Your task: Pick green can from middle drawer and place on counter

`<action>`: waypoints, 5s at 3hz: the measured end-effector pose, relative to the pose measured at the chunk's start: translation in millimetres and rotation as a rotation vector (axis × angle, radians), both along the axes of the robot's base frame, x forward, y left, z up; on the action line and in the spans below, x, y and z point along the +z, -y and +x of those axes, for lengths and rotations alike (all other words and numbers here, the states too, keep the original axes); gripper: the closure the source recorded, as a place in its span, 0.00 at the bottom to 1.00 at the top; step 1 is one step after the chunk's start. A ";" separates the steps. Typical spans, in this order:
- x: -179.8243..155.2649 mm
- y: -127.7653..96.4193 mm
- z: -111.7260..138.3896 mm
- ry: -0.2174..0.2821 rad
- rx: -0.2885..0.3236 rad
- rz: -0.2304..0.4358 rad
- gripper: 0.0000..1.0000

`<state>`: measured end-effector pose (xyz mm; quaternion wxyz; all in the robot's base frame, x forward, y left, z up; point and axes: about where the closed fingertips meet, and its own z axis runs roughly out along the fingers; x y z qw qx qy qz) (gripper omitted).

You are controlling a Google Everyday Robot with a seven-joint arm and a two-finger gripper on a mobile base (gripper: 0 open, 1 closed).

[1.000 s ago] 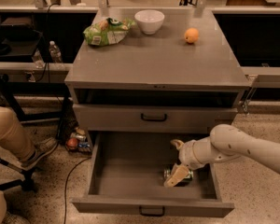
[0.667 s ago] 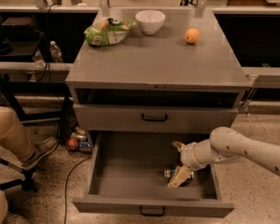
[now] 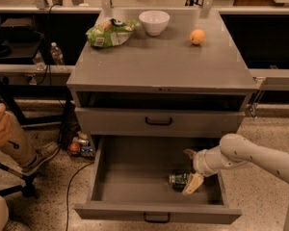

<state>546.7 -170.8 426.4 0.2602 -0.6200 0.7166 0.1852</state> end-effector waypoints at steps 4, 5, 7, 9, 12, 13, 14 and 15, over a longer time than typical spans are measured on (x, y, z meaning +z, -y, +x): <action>-63.5 33.6 -22.6 -0.101 -0.014 -0.031 0.18; -55.7 21.6 -25.4 -0.111 0.014 -0.005 0.50; -22.5 4.5 -30.8 -0.081 0.043 0.078 1.00; 124.5 10.2 -64.4 0.015 0.126 0.201 1.00; 236.3 48.4 -45.7 0.095 0.025 0.106 1.00; 236.2 48.3 -45.7 0.095 0.025 0.106 1.00; 263.1 54.4 -54.0 0.112 -0.005 0.064 1.00; 314.8 64.5 -60.3 0.161 -0.043 0.003 1.00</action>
Offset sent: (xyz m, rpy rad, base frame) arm -0.0125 -0.0513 -0.0558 -0.0890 0.0484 -0.0390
